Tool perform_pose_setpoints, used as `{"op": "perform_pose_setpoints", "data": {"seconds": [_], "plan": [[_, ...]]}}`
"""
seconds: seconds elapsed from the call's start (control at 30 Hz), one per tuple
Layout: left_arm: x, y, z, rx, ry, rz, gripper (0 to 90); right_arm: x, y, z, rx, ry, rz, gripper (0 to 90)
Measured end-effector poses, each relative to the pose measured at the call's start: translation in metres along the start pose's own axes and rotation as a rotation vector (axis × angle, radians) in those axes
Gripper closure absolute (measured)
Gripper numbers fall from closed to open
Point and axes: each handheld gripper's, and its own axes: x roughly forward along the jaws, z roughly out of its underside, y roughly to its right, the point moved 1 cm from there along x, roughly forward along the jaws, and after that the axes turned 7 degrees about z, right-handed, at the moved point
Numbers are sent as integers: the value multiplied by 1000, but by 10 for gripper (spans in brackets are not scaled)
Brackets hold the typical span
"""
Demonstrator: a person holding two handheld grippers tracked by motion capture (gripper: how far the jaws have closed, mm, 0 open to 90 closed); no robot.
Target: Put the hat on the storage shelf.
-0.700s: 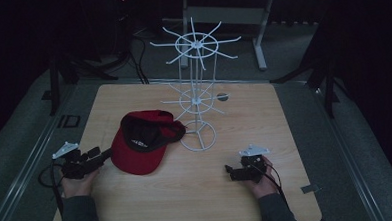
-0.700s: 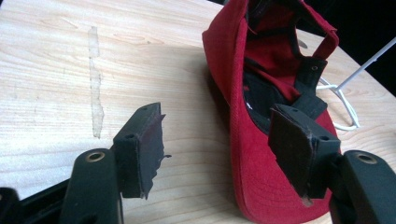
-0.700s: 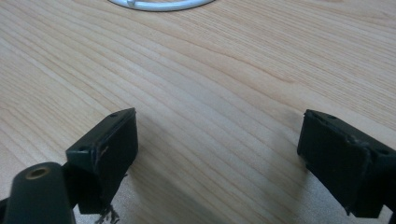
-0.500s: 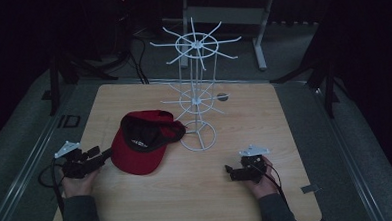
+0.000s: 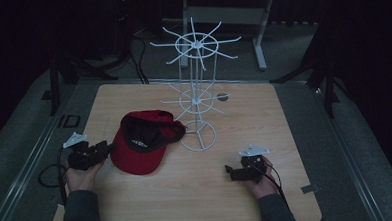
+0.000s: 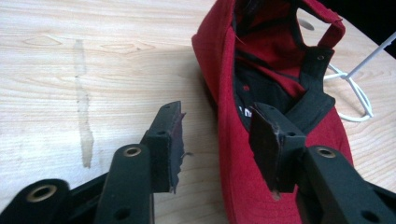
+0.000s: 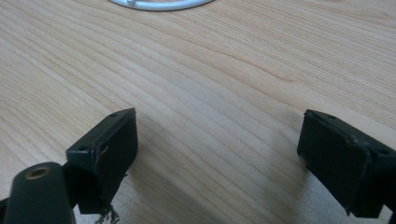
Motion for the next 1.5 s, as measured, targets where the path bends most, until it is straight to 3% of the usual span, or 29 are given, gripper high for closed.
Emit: {"op": "perform_pose_setpoints", "data": {"seconds": [0.13,0.23,0.43,0.63,0.73,1.2,1.5], "plan": [[2,3,0,5,-40,4,744,0,0,0,0,1,0,121],[-1,9,4,14,-68,11,786,0,0,0,0,0,0,121],[-4,26,13,36,-115,42,781,0,0,0,0,0,0,121],[6,42,20,58,-199,121,757,0,0,0,0,0,0,121],[20,49,20,60,-257,175,726,0,0,0,0,0,0,121],[61,57,22,21,-374,236,679,0,0,0,0,0,0,121],[56,71,21,83,-353,198,742,0,0,0,0,0,0,121]]}}
